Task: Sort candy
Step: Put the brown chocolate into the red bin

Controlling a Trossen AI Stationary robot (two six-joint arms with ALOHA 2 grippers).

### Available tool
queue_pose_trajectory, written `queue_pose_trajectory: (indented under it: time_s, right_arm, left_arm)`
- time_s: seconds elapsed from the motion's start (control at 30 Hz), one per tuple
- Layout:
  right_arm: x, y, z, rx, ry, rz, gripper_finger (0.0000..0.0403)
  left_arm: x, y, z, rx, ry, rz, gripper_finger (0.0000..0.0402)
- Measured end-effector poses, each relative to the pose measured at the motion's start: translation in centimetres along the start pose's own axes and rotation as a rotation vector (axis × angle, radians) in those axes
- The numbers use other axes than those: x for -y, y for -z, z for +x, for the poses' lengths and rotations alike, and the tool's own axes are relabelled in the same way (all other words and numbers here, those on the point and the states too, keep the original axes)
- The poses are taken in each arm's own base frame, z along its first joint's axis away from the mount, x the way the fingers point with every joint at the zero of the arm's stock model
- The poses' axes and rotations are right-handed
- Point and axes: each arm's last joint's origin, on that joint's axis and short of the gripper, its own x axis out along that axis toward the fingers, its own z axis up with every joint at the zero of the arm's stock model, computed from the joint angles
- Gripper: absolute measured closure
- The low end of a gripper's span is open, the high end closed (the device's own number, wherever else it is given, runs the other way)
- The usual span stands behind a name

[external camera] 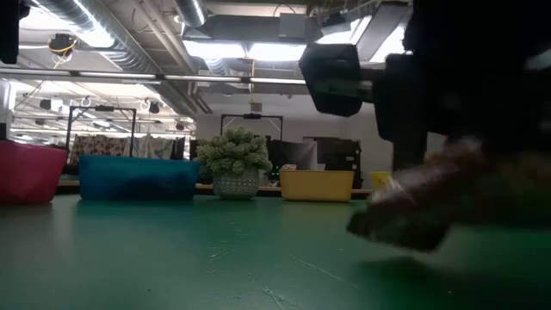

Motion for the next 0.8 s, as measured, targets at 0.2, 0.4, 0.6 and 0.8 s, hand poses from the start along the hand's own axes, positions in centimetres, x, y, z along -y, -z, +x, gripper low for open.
queue_pose_trajectory:
  time_s: [0.2,0.4,0.6,0.8]
  right_arm:
    - [1.2,0.3,-0.6,0.022,0.015,0.083,0.0388]
    - [2.9,0.7,-1.5,0.075,0.025,0.164,0.0388]
    - [4.9,1.6,-2.5,0.124,0.02,0.302,0.0388]
    - [7.6,3.6,-3.2,0.155,0.019,0.56,0.0388]
  left_arm:
    - [0.1,-0.1,0.0,0.032,0.007,-0.003,0.0223]
    - [0.2,-0.2,0.0,0.074,0.014,-0.006,0.0223]
    - [0.9,-0.3,-0.1,0.089,0.087,-0.023,0.0223]
    - [2.6,-0.8,-0.4,0.214,0.236,0.075,0.0223]
